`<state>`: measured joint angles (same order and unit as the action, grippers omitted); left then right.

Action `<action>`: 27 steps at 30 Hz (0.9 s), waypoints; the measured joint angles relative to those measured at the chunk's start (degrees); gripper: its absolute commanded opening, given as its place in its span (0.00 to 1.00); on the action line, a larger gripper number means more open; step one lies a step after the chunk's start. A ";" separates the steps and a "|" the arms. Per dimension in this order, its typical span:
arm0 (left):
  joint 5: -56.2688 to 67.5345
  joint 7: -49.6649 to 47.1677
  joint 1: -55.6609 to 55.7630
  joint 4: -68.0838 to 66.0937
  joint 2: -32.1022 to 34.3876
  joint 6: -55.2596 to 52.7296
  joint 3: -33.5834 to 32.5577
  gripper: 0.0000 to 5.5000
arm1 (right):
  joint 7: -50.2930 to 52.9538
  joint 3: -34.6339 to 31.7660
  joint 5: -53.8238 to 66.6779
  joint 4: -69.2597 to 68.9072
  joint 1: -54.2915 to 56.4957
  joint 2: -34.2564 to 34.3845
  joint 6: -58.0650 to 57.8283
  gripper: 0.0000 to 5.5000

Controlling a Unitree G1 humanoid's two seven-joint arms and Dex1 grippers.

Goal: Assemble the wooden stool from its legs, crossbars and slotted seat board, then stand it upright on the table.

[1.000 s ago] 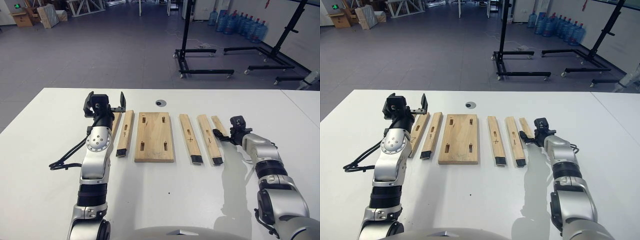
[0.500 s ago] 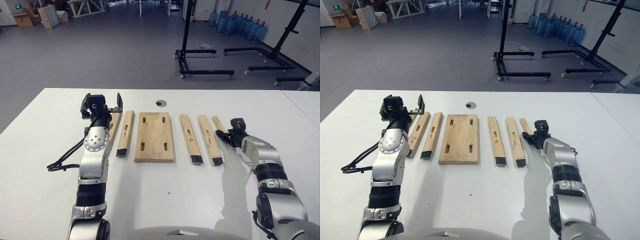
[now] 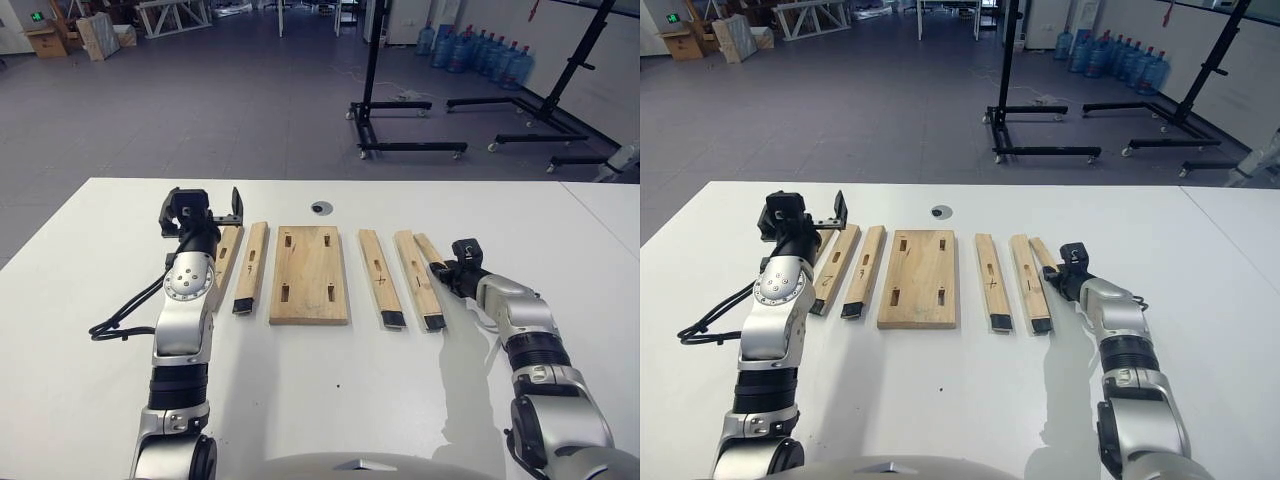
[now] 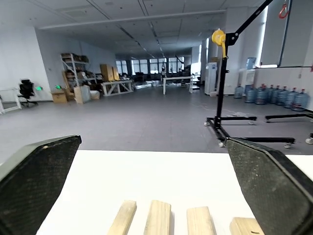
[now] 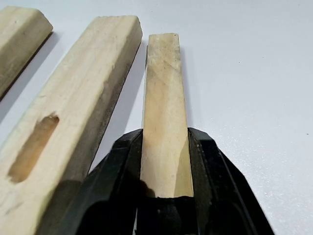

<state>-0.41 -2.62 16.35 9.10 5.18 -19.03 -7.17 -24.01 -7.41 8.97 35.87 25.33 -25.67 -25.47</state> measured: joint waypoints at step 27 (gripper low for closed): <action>59.12 11.53 7.02 -3.21 -5.41 -31.73 -12.14 0.98 | -13.05 16.68 8.75 -37.57 -3.08 15.51 9.37 0.23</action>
<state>58.72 8.91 23.37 5.89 -0.23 -50.76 -19.31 -37.06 9.28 17.72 -1.70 22.25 -10.16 -16.10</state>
